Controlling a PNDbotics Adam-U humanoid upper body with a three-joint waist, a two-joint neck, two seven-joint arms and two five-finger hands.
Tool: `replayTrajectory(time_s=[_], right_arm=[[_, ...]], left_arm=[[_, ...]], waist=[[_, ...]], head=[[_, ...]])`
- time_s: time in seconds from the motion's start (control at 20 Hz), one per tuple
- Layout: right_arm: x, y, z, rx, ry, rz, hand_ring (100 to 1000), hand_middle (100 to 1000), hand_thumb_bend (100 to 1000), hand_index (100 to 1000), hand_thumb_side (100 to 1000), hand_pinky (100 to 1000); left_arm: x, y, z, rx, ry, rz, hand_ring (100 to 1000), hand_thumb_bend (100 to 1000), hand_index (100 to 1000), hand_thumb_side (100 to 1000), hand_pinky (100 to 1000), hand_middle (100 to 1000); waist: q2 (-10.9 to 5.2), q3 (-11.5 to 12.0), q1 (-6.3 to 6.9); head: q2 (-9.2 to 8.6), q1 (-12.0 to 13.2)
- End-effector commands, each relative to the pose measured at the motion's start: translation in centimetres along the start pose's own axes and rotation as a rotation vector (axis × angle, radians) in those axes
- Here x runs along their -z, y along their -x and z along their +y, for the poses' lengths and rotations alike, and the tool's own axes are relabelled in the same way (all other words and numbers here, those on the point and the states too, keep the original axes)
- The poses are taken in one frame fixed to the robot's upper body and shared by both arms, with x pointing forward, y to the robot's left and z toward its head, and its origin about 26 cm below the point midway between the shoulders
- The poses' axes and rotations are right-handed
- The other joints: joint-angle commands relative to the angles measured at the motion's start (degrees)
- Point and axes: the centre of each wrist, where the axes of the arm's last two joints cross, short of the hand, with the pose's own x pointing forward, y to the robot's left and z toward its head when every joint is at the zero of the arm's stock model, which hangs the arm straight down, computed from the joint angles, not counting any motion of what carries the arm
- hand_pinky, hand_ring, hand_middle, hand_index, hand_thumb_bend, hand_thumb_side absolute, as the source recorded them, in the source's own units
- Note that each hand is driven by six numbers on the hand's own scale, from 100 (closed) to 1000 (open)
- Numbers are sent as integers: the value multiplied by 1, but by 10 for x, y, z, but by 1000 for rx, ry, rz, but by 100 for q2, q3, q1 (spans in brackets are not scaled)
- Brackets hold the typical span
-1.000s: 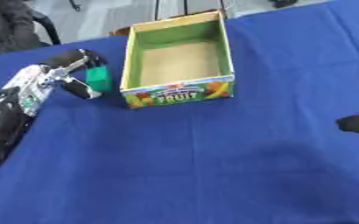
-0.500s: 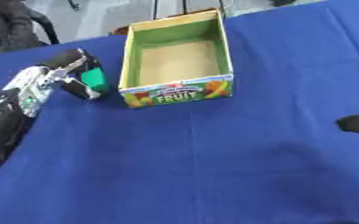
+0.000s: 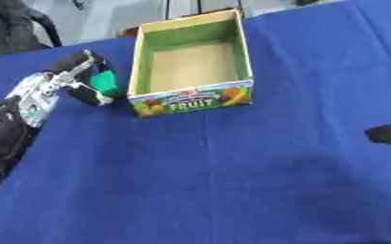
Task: Pick up objects on the table and place them in the box.
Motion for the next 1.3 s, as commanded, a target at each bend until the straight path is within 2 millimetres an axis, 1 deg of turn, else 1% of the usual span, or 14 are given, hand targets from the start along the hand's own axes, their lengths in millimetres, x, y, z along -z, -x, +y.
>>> replayTrajectory(time_s=[0.05, 0.25, 0.3, 0.35, 0.4, 0.6, 0.8, 0.85, 0.9, 1.05, 1.15, 1.2, 1.25, 1.3], right_arm=[[1, -8, -4, -25, -3, -24, 697, 515, 100, 548, 877, 749], [1, -8, -4, -22, -6, -22, 697, 515, 100, 548, 875, 749], [1, -8, -4, -21, -8, -22, 697, 515, 100, 548, 874, 749], [1, -8, -3, -21, -9, -22, 697, 515, 100, 548, 876, 749], [2, -8, -3, -21, -11, -22, 697, 515, 100, 548, 874, 749], [3, -9, -3, -19, -19, -25, 697, 515, 100, 547, 874, 749], [4, -9, -2, -17, -28, -28, 697, 514, 100, 547, 877, 749], [4, -9, -1, -16, -28, -29, 697, 514, 100, 547, 878, 749], [5, -10, -1, -16, -30, -30, 697, 514, 100, 547, 878, 749], [5, -10, -1, -16, -30, -31, 697, 514, 100, 547, 880, 749], [5, -10, -1, -16, -30, -32, 697, 514, 100, 547, 882, 749], [5, -10, -1, -15, -30, -31, 697, 514, 100, 547, 882, 749], [5, -10, -1, -15, -30, -31, 697, 514, 100, 547, 882, 749], [5, -10, -1, -15, -29, -30, 697, 514, 100, 547, 881, 749]], left_arm=[[-5, -14, 55, 36, -99, -55, 150, 468, 293, 182, 355, 100], [-5, -41, 81, 25, -162, -131, 150, 454, 292, 172, 357, 100], [-3, -47, 83, 21, -164, -146, 150, 453, 292, 172, 357, 100], [-1, -52, 83, 21, -162, -158, 152, 508, 293, 167, 359, 101], [2, -58, 81, 25, -154, -167, 152, 460, 293, 171, 360, 101], [19, -75, 64, 49, -113, -179, 159, 473, 301, 177, 372, 110], [32, -84, 44, 103, -73, -161, 182, 472, 326, 198, 394, 137], [35, -85, 38, 108, -62, -155, 186, 520, 330, 170, 399, 140], [37, -85, 31, 109, -47, -148, 191, 464, 334, 209, 403, 146], [40, -81, 15, 110, -3, -130, 211, 454, 353, 230, 423, 167], [42, -79, 6, 113, 40, -123, 287, 453, 423, 266, 485, 241], [42, -78, 2, 112, 66, -128, 379, 516, 528, 333, 549, 344], [42, -78, -1, 111, 94, -137, 456, 630, 616, 413, 594, 433], [42, -78, -3, 109, 117, -152, 527, 818, 705, 522, 636, 524]], waist=[[-156, 20, -65], [-189, 21, -70], [-196, 19, -70], [-201, 15, -69], [-206, 1, -68], [-221, -109, -46], [-205, -210, -18], [-196, -228, -14], [-186, -248, -7], [-168, -269, 10], [-158, -256, 18], [-156, -245, 22], [-156, -234, 23], [-157, -219, 23]], head=[[-27, -10], [-13, 1], [-13, 8], [-17, 11], [-19, 15], [-29, 74], [-55, 122], [-61, 129], [-63, 137], [-69, 147], [-68, 134], [-65, 132], [-64, 131], [-62, 127]])
